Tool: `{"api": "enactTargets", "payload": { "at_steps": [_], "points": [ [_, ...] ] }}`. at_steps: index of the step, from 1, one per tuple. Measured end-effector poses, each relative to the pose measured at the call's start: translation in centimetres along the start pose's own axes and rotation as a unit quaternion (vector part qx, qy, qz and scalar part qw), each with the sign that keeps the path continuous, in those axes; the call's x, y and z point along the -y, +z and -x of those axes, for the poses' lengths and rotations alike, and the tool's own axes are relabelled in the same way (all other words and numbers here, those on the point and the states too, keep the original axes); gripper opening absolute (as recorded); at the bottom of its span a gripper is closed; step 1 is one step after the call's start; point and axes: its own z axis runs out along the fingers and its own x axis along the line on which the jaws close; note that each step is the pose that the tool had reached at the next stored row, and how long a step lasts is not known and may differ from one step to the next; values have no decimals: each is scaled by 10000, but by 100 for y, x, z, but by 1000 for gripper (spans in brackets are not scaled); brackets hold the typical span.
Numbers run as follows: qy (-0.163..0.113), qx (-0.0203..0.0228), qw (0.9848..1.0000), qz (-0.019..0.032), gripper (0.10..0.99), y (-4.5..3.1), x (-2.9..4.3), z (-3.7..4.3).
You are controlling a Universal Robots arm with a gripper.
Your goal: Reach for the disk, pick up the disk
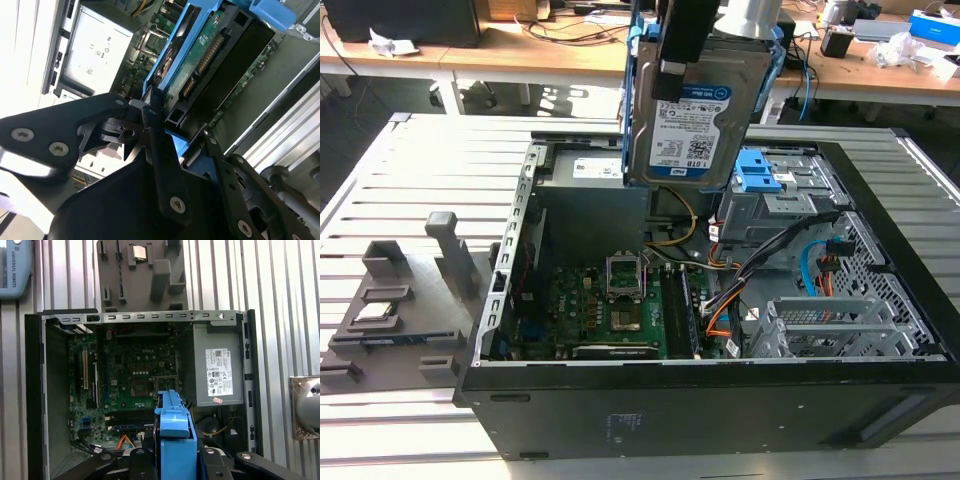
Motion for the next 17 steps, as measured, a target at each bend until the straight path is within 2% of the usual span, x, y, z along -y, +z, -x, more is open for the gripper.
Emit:
{"api": "enactTargets", "payload": {
  "at_steps": [9,17],
  "points": [
    [0,-2,10000,0,369,-9,11,-203],
    [0,-6,10000,0,369,-11,17,-315]
  ]
}}
